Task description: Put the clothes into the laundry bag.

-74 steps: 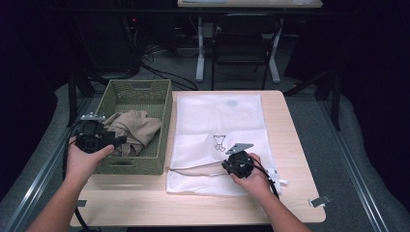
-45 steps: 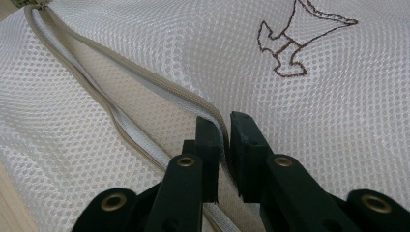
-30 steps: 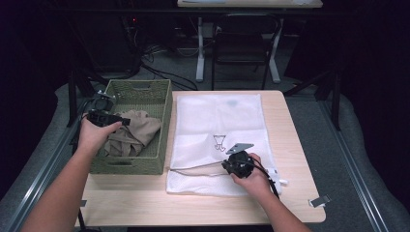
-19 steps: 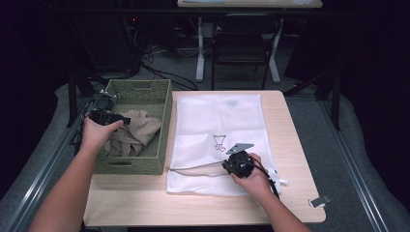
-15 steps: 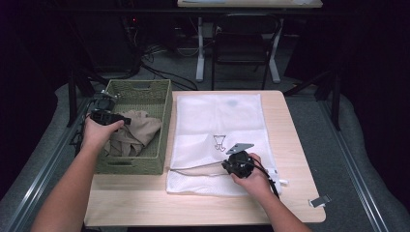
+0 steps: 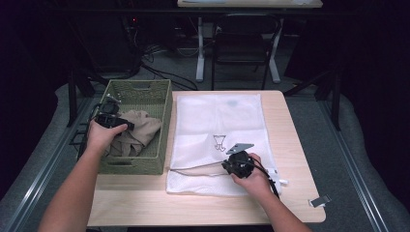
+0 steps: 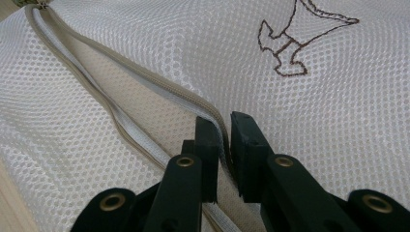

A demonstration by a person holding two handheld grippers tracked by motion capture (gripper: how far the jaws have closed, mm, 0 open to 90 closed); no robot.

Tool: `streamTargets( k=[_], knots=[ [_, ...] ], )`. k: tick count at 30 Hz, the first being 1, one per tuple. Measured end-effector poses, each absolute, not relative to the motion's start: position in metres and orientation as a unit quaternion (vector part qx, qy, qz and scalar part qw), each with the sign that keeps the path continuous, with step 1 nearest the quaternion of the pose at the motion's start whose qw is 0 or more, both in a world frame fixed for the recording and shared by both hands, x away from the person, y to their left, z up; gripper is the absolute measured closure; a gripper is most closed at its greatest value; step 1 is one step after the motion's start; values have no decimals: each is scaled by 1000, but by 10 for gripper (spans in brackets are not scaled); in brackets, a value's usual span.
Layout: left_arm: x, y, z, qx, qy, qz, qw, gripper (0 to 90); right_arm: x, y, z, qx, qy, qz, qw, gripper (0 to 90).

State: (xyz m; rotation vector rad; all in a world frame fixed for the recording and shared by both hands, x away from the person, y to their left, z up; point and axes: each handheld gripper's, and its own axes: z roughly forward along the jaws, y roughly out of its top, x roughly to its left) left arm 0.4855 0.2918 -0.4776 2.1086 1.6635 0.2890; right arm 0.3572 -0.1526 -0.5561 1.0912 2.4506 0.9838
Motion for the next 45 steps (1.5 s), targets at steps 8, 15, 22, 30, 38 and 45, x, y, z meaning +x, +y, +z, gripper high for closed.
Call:
streamTargets(
  k=[8,15,22,30,38,45],
  knots=[
    [491,290,-488,761,607,92,212,292,357,-152,-556,379,849,340,141,816],
    [494,287,-493,760,610,90,204,290,357,-153,-556,378,849,341,141,816],
    [498,288,-500,754,620,85,202,277,357,-153,-556,377,849,341,142,815],
    [501,290,-509,752,627,64,193,250,357,-153,-556,379,848,343,140,815],
    [501,291,-514,751,629,55,194,237,357,-153,-556,379,848,343,141,814],
    [500,291,-519,754,627,57,185,236,357,-153,-556,379,848,344,140,812]
  ],
)
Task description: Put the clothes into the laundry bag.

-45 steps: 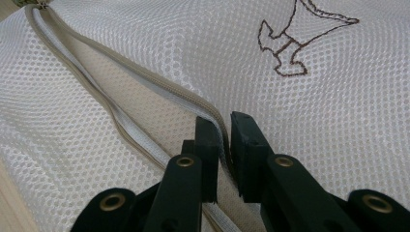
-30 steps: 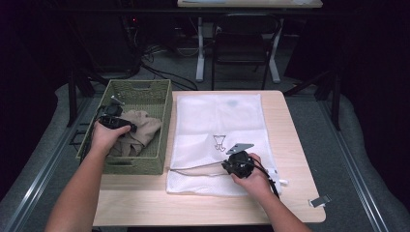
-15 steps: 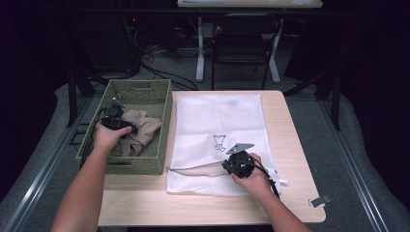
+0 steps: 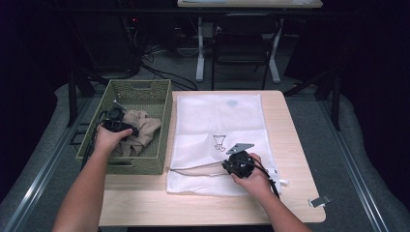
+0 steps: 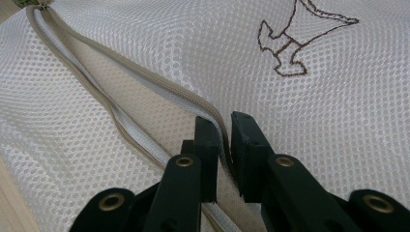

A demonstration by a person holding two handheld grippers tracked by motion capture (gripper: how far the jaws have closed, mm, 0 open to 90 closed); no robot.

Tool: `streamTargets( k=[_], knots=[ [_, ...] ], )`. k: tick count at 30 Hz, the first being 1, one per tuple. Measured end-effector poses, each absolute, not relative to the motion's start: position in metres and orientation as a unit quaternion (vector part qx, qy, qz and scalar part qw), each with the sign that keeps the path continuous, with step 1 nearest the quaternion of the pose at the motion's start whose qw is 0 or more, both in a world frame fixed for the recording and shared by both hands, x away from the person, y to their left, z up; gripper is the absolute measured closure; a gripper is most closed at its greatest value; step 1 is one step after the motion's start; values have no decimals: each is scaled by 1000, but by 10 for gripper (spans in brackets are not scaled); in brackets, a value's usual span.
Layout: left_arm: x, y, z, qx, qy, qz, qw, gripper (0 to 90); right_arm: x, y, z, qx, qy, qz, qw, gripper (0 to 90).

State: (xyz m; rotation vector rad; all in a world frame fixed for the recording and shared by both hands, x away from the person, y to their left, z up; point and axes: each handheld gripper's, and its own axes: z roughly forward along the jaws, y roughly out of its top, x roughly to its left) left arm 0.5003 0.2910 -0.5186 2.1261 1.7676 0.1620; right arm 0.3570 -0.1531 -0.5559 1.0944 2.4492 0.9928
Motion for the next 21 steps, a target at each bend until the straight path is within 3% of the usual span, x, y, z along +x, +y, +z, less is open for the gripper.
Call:
streamTargets(
  k=[21],
  knots=[
    [498,288,-523,761,619,73,180,421,357,-153,-556,380,847,344,140,809]
  ],
)
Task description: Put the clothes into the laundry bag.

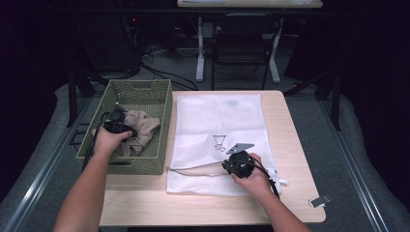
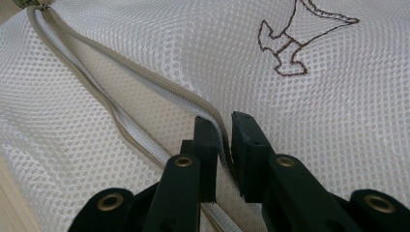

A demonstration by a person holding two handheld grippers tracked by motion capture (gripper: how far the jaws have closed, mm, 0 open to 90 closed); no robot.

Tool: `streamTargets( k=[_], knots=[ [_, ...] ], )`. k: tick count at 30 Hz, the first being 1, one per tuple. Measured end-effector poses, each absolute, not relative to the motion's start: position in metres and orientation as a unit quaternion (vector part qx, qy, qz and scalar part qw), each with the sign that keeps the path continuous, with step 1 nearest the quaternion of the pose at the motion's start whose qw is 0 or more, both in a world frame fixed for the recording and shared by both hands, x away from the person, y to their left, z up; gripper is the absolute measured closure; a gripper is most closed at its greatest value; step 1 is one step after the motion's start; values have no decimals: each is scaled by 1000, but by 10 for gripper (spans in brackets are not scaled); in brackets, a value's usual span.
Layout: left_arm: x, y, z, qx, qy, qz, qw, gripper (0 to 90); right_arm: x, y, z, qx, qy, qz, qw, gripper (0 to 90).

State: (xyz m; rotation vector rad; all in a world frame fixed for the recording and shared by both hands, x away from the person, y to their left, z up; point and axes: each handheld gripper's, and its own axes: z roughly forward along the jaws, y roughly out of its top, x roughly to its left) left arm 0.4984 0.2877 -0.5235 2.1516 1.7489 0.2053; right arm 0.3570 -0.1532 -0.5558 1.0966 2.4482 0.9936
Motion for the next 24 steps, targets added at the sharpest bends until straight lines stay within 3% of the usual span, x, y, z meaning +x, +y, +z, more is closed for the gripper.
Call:
streamTargets(
  k=[11,24],
  knots=[
    [498,288,-523,769,607,75,184,535,357,-153,-556,380,847,343,140,809],
    [498,287,-518,768,609,73,187,604,357,-153,-556,379,848,344,140,808]
  ],
)
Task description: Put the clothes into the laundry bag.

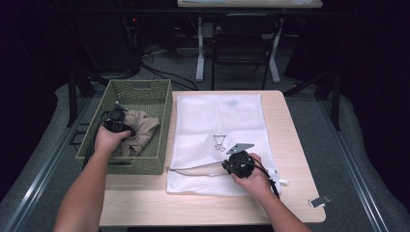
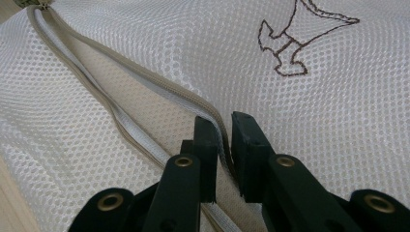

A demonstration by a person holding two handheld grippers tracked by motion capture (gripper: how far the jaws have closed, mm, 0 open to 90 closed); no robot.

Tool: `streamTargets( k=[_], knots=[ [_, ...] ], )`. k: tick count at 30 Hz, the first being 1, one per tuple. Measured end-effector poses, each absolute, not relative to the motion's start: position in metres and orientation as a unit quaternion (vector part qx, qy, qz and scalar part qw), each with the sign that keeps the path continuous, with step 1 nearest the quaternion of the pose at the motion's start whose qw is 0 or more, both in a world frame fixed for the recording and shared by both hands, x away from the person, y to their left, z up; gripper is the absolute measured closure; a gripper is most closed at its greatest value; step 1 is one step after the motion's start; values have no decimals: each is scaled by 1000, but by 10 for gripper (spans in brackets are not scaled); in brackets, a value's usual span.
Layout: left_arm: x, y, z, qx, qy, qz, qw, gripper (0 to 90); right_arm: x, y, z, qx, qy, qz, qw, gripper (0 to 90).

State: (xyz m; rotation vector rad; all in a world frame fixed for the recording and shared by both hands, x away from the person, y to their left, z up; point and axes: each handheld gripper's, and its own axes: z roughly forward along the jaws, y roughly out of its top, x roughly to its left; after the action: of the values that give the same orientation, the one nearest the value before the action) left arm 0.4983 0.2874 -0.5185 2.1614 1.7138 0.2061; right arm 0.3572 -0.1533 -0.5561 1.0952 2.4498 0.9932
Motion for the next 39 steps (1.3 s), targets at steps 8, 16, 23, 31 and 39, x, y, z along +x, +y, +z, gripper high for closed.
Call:
streamTargets(
  k=[8,16,23,31,39],
  knots=[
    [497,287,-517,767,608,79,189,610,357,-153,-556,379,848,344,140,808],
    [497,288,-512,764,609,79,195,617,357,-154,-556,381,847,345,139,808],
    [496,287,-508,766,607,84,197,621,357,-154,-556,380,847,344,140,807],
    [494,287,-502,767,604,88,199,623,357,-154,-556,381,847,344,140,807],
    [493,288,-491,770,598,92,202,625,357,-154,-556,382,846,344,139,807]
  ],
)
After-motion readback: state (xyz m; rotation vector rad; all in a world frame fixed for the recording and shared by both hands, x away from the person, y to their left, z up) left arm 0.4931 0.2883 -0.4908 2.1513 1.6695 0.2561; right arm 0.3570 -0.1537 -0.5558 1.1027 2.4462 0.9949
